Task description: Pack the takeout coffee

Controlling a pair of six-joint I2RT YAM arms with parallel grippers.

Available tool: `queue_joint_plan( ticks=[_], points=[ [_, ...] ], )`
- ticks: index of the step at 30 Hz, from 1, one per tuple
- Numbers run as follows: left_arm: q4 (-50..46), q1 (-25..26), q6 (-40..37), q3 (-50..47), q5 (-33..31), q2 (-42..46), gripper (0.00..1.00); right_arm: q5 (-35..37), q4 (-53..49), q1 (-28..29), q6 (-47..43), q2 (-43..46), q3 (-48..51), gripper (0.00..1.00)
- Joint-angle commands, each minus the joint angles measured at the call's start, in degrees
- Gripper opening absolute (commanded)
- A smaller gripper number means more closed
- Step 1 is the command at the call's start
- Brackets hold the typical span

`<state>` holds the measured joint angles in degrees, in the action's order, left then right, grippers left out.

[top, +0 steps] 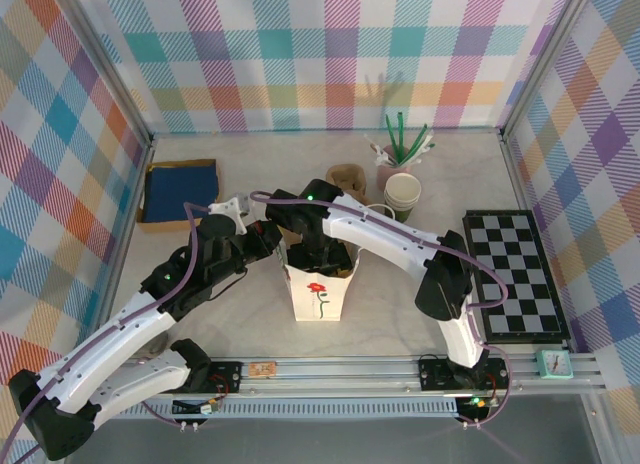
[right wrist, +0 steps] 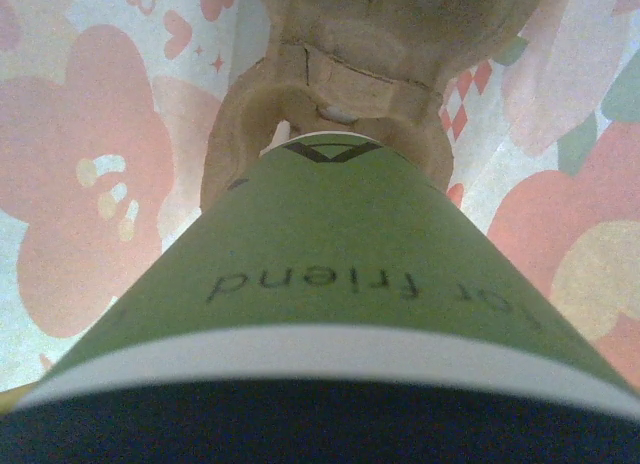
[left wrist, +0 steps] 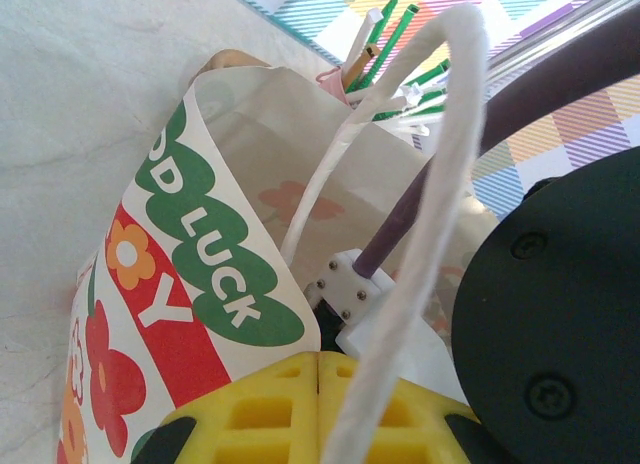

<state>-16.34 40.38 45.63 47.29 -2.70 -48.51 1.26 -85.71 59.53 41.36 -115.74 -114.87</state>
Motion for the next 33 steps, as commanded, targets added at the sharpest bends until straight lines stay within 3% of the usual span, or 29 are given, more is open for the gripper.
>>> queue_joint_plan(
  ticks=[1,33],
  points=[
    [0.88,0.40,-0.42,-0.36,-1.87,0.55,0.00,-1.08,-2.16,0.34,0.55,0.87,1.41,0.46],
    [0.91,1.19,-0.66,0.64,-2.83,-0.25,0.00,-2.31,1.03,0.36,0.70,2.45,5.16,0.45]
  ],
)
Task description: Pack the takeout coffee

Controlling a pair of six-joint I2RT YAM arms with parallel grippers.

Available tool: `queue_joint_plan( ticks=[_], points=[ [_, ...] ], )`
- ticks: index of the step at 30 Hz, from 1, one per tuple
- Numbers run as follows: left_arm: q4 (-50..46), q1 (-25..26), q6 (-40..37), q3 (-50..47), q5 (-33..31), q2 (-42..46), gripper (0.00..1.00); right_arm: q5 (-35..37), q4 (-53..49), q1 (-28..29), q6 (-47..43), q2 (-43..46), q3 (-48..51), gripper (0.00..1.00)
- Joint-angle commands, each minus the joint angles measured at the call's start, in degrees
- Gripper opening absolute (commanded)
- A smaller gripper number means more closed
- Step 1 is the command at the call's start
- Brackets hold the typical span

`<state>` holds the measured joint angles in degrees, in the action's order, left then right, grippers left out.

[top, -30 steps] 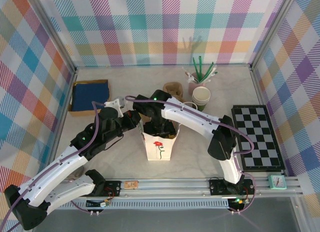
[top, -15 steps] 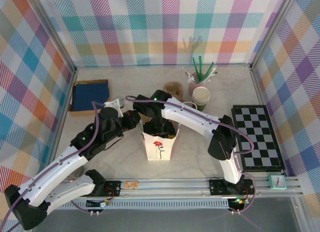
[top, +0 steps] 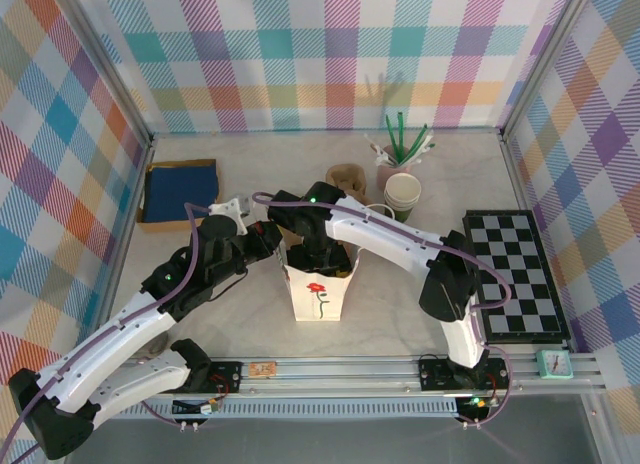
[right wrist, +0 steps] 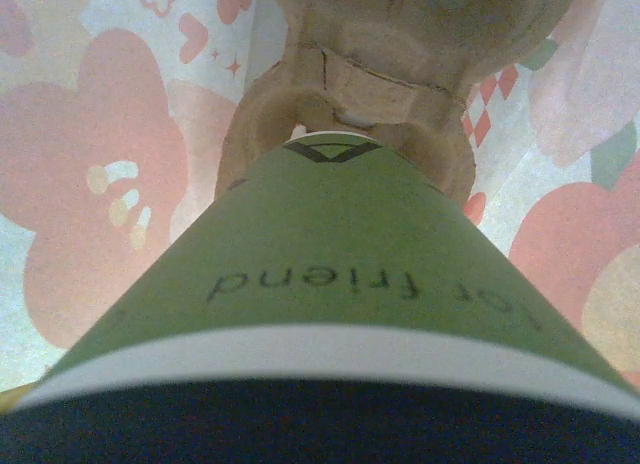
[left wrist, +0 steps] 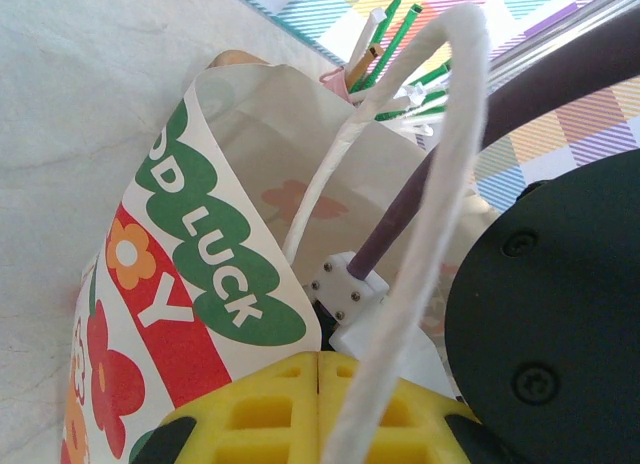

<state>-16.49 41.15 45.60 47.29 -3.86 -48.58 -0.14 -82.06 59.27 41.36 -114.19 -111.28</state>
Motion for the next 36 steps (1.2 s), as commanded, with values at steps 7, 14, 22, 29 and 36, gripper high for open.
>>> queue_joint_plan(
  ticks=[7,14,22,29,36],
  points=[
    [1.05,0.92,-0.87,0.95,-2.29,-0.29,0.00,-1.26,-2.07,0.61,0.81,1.30,2.46,0.45],
    [1.10,1.12,-0.90,0.93,-2.31,-0.40,0.00,-1.70,-1.38,0.62,1.00,1.54,3.49,0.45],
    [1.10,1.22,-0.90,0.83,-2.57,-0.27,0.00,-2.31,0.14,0.55,1.04,1.00,5.41,0.45],
    [1.07,1.19,-0.91,0.67,-2.67,0.23,0.00,-2.63,1.82,0.56,1.26,0.99,7.25,0.45],
    [1.04,1.23,-0.92,0.58,-2.93,0.36,0.00,-2.76,3.13,0.43,1.44,1.24,8.77,0.45]
  ],
)
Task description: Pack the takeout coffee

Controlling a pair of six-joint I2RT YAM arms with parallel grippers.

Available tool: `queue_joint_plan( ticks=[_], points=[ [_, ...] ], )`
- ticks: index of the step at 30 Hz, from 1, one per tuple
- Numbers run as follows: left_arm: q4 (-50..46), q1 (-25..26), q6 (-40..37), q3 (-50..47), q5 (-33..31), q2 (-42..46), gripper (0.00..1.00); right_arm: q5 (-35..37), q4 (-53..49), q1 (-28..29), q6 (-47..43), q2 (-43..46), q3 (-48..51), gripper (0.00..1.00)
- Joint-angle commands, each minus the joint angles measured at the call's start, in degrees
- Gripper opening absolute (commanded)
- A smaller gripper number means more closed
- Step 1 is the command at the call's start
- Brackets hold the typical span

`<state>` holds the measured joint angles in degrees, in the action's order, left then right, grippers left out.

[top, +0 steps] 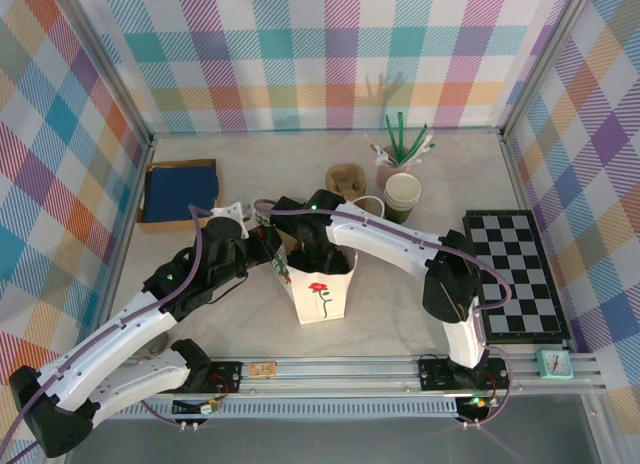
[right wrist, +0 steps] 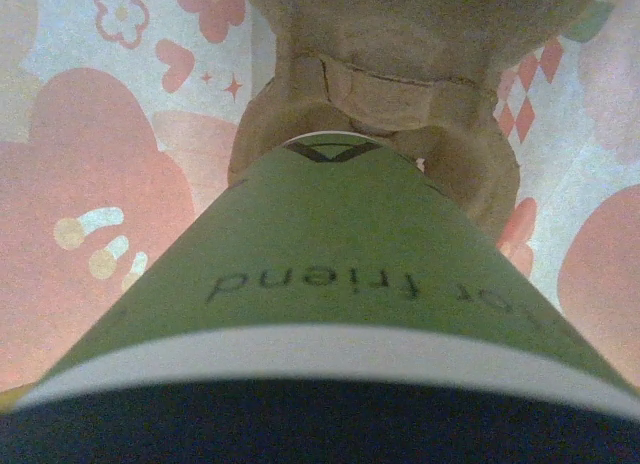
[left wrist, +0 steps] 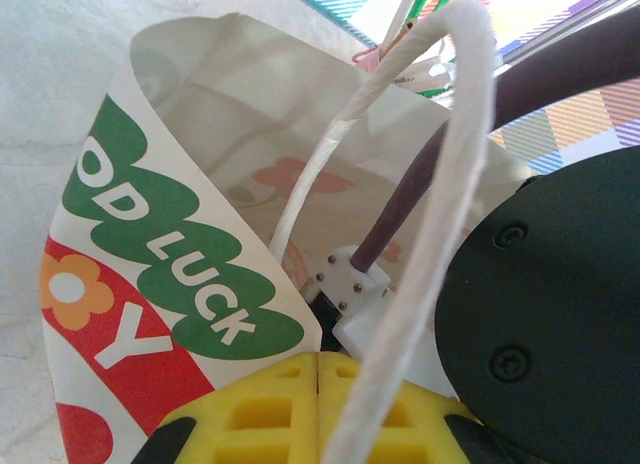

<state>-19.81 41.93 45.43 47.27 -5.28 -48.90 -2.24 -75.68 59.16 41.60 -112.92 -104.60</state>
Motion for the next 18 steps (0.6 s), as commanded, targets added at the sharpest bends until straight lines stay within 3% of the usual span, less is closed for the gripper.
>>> queue_joint_plan(
  ticks=[1,18],
  points=[
    [4.39,0.44,-0.74,0.56,-1.57,0.70,0.00,-0.75,-3.08,0.59,1.19,-0.02,2.27,0.45],
    [1.89,0.52,-0.83,0.64,-2.44,1.20,0.00,-1.45,-0.57,0.06,1.16,0.25,4.98,0.45]
  ],
)
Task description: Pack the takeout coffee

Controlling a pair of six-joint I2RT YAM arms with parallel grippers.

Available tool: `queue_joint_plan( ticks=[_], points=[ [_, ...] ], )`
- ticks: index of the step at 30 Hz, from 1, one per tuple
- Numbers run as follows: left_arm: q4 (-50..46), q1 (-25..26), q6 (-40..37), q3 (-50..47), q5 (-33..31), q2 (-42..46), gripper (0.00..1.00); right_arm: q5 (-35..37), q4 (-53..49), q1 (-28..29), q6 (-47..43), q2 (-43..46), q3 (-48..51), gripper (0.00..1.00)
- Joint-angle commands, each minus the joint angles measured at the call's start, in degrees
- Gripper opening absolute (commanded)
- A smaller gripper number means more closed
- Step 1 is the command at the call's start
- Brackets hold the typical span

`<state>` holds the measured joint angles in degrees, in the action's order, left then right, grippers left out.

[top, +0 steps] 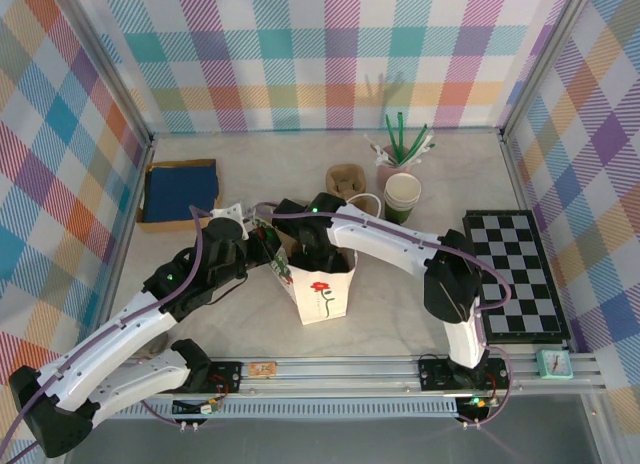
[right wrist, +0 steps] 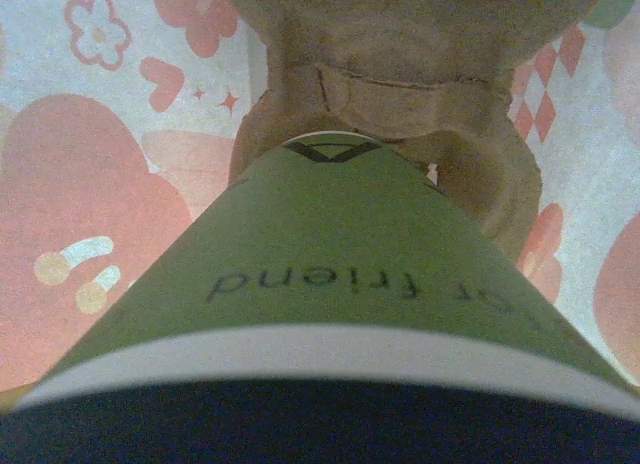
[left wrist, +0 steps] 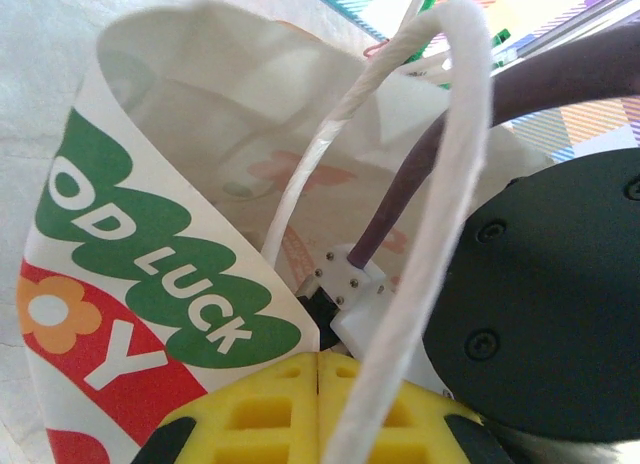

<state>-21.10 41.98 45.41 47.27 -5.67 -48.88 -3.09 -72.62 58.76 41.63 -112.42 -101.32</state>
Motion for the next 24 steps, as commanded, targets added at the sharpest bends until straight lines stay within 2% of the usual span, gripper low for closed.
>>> queue_joint_plan(
  ticks=[1,24],
  points=[
    [3.01,0.47,-0.84,0.73,-2.22,1.27,0.00,-0.63,-3.58,0.41,1.18,-0.25,1.82,0.45],
    [1.51,0.47,-1.80,1.74,-3.57,1.86,0.00,0.90,-3.52,-0.40,1.53,-0.43,3.30,0.44]
  ],
)
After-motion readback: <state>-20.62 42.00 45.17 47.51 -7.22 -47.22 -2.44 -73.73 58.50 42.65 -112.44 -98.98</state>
